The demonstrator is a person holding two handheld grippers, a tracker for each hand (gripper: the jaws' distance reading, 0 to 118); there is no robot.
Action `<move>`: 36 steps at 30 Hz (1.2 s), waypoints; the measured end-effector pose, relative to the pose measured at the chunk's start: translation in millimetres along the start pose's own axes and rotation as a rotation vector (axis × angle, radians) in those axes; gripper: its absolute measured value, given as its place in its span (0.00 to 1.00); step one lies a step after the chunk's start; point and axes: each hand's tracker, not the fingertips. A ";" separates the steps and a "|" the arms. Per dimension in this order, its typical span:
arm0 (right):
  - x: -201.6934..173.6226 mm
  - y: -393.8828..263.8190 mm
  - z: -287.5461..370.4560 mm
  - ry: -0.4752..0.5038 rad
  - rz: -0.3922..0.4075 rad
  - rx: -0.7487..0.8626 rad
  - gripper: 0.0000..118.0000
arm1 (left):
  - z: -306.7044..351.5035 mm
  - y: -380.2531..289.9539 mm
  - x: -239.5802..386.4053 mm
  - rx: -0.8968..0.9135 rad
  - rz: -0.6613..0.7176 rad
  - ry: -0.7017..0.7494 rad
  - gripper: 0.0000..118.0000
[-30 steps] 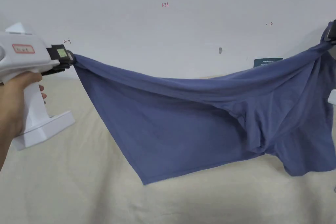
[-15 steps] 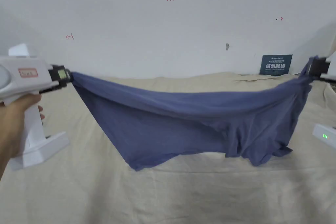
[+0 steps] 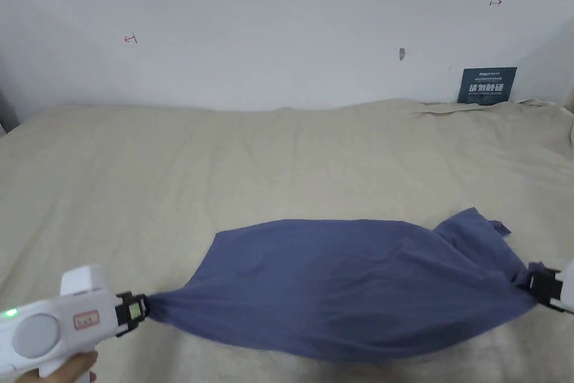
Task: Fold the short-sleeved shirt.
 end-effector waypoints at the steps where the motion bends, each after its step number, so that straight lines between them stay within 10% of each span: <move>1: 2.1 -10.5 0.9 -0.003 0.002 -0.012 0.03 | -2.5 -11.6 -0.3 -0.021 -0.012 0.015 0.00; 12: -6.5 -96.7 44.3 -0.028 0.142 -0.052 0.03 | 5.2 -93.1 7.4 -0.129 -0.104 0.045 0.00; 36: 23.1 -184.5 105.2 -0.077 0.177 -0.173 0.03 | 49.4 -154.0 -10.8 -0.279 -0.222 0.105 0.00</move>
